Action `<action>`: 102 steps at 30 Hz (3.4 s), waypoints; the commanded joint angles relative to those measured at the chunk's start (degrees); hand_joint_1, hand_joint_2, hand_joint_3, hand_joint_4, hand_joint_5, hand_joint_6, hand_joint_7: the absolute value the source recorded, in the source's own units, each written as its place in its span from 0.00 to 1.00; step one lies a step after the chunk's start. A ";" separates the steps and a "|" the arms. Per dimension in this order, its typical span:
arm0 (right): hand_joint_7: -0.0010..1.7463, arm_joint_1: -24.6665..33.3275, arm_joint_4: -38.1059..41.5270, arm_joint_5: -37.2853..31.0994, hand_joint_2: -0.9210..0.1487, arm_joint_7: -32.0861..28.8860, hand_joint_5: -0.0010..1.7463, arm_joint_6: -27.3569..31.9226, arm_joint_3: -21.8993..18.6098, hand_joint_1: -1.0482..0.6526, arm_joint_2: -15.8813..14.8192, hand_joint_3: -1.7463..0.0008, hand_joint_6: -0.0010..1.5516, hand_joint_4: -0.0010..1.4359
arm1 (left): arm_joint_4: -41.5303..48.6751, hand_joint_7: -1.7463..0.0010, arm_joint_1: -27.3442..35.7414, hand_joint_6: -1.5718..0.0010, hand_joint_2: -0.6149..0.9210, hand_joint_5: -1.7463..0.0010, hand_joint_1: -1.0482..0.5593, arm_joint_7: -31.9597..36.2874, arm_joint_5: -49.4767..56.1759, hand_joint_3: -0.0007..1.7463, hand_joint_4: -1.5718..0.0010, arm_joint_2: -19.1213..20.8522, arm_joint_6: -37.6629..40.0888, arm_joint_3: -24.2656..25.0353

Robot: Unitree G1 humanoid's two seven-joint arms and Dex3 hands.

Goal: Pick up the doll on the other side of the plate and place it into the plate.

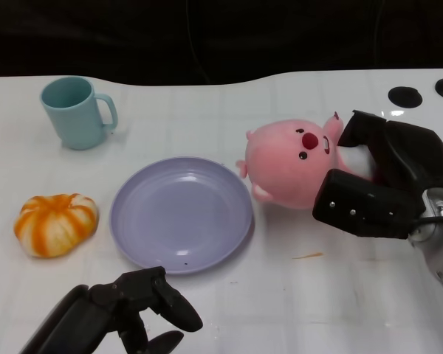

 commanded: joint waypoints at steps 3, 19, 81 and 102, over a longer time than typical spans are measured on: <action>1.00 -1.45 -5.38 0.83 0.47 2.66 1.00 -0.19 -0.19 0.50 1.87 0.30 0.48 0.69 | 0.28 0.38 0.03 0.59 0.97 0.04 0.51 -0.05 0.11 0.28 0.57 0.39 -0.53 -0.36; 1.00 -10.24 -1.58 -1.09 0.58 6.71 1.00 1.37 4.57 0.49 13.57 0.23 0.50 0.70 | -0.87 0.38 -0.27 0.60 0.96 0.02 0.51 0.71 2.48 0.30 0.59 -0.95 0.71 -4.19; 0.25 27.94 -58.31 24.49 0.04 39.50 0.77 2.46 -13.57 0.52 -4.21 0.89 0.50 0.30 | -0.81 0.38 -2.80 0.59 0.90 0.02 0.53 0.91 7.64 0.39 0.56 -3.06 3.16 -7.80; 0.84 37.64 -61.95 29.67 0.58 40.08 1.00 5.59 -18.34 0.68 -5.78 0.16 0.55 0.64 | -0.13 0.40 -2.57 0.59 0.92 0.03 0.52 0.37 5.34 0.36 0.57 -1.80 1.79 -5.34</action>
